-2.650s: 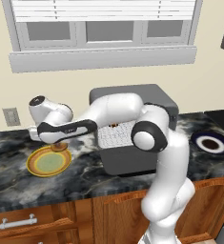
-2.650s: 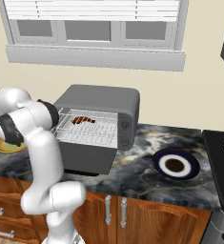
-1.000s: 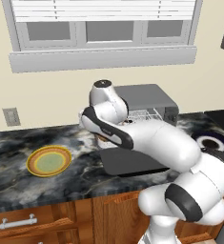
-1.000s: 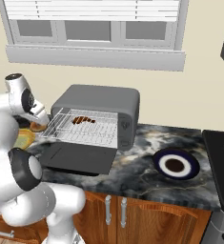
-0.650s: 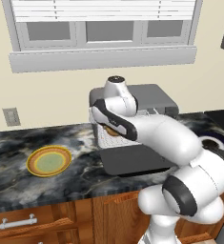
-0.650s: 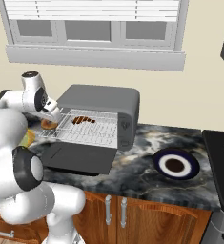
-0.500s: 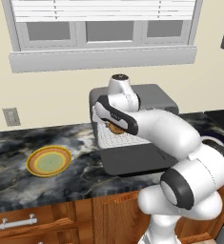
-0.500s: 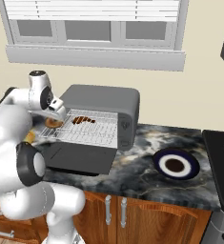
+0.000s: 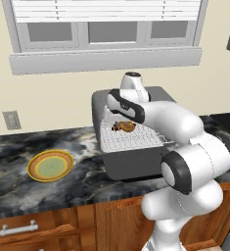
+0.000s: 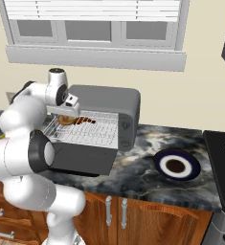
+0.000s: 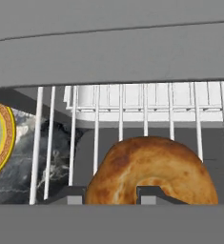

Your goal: Open the toaster oven door. Place the bread on the top rack in the toaster oven and place the chicken drumstick on the bottom rack.

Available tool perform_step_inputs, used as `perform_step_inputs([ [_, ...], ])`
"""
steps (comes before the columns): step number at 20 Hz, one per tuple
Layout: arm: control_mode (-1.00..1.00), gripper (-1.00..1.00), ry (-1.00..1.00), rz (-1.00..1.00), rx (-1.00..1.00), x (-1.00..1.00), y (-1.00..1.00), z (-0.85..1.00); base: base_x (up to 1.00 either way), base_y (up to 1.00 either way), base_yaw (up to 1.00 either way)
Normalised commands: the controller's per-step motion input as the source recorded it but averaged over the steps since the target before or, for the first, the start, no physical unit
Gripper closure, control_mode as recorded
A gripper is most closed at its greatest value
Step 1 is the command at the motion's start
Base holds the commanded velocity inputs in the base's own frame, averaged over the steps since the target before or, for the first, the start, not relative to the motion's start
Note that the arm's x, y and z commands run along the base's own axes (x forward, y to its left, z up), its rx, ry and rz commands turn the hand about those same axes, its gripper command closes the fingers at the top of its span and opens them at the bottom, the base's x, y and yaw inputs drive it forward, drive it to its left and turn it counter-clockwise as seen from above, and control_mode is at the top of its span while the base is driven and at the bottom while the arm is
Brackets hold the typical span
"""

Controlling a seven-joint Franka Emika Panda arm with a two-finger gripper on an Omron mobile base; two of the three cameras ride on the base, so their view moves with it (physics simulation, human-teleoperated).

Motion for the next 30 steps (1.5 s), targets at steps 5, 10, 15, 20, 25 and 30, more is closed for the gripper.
perform_step_inputs([
  [5,-1.0,1.0,0.0,0.18,0.0,0.23,-0.15,-0.2,0.0,0.0,0.0],
  [10,-1.0,1.0,0.0,0.15,0.0,0.27,-0.14,-0.2,0.0,0.0,0.0],
  [15,-1.0,1.0,0.01,0.12,0.0,0.23,-0.11,-0.12,0.0,0.0,0.0],
  [20,-1.0,1.0,0.02,0.07,0.0,0.1,-0.06,-0.15,0.0,0.0,0.0],
  [25,-1.0,1.0,0.0,0.05,0.0,0.08,-0.1,-0.14,0.0,0.0,0.0],
  [30,-1.0,1.0,0.0,0.05,0.0,-0.02,-0.12,-0.18,0.0,0.0,0.0],
])
